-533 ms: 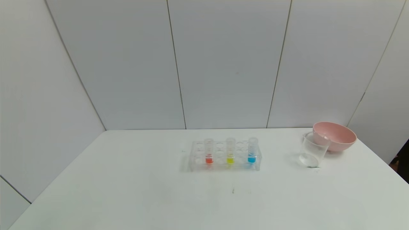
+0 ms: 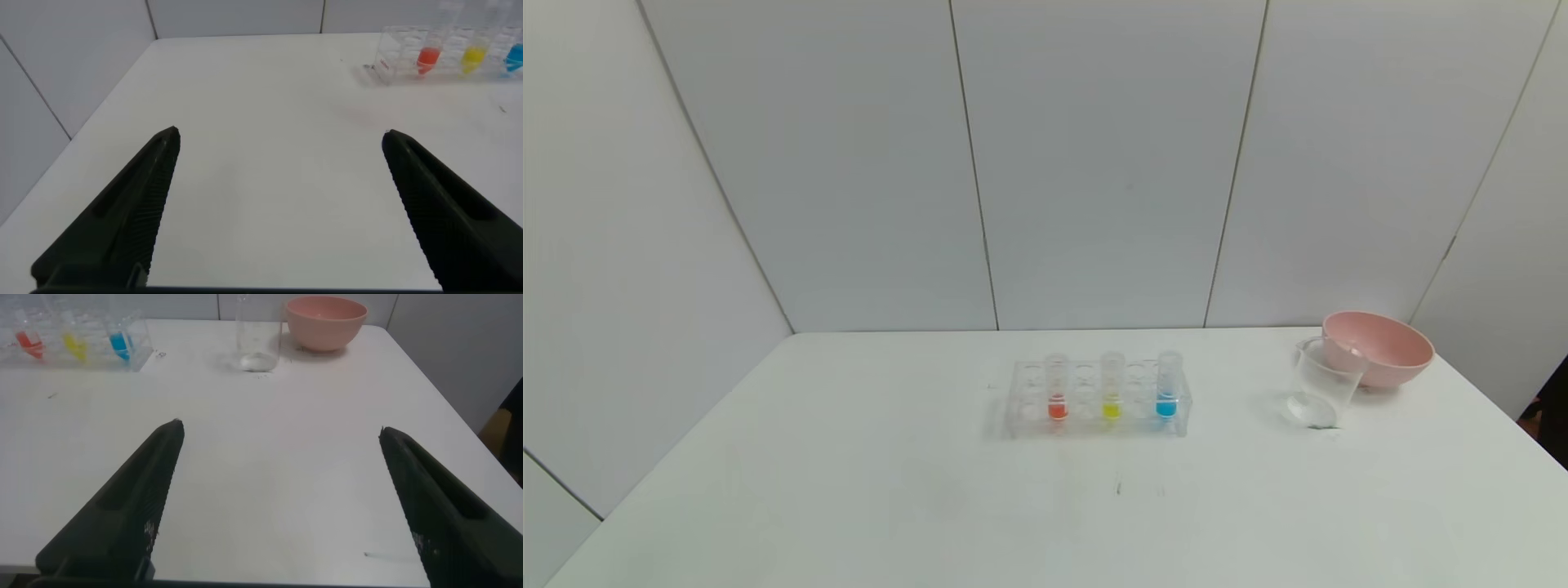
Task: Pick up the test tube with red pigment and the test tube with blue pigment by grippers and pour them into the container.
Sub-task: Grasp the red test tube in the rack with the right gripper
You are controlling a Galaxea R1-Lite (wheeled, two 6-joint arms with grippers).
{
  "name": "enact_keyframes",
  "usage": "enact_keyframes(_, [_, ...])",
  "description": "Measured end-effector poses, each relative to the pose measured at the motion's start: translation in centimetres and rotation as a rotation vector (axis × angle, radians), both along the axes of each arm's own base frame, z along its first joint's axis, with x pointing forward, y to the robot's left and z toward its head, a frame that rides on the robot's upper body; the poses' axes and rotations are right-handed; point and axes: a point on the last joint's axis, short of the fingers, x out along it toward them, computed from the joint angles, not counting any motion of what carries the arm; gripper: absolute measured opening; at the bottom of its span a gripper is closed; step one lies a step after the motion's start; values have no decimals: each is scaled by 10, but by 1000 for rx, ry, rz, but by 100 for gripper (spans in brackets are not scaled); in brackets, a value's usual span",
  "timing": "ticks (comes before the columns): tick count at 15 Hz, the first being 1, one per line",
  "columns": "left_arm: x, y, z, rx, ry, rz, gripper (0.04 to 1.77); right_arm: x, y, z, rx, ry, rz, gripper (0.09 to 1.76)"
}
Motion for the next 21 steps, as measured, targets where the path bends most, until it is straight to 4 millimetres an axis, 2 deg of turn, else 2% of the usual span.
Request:
enact_keyframes(10, [0,0,0,0,0,0,176,-1,0,4,12,-16,9,171])
enact_keyframes(13, [0,0,0,0,0,0,176,-3,0,26,13,-52,16,171])
enact_keyframes(16, [0,0,0,0,0,0,176,5,0,60,14,-93,24,171])
enact_keyframes(19, [0,0,0,0,0,0,176,34,0,94,14,-118,29,171])
enact_keyframes(21, [0,0,0,0,0,0,176,67,1,110,21,-107,34,171])
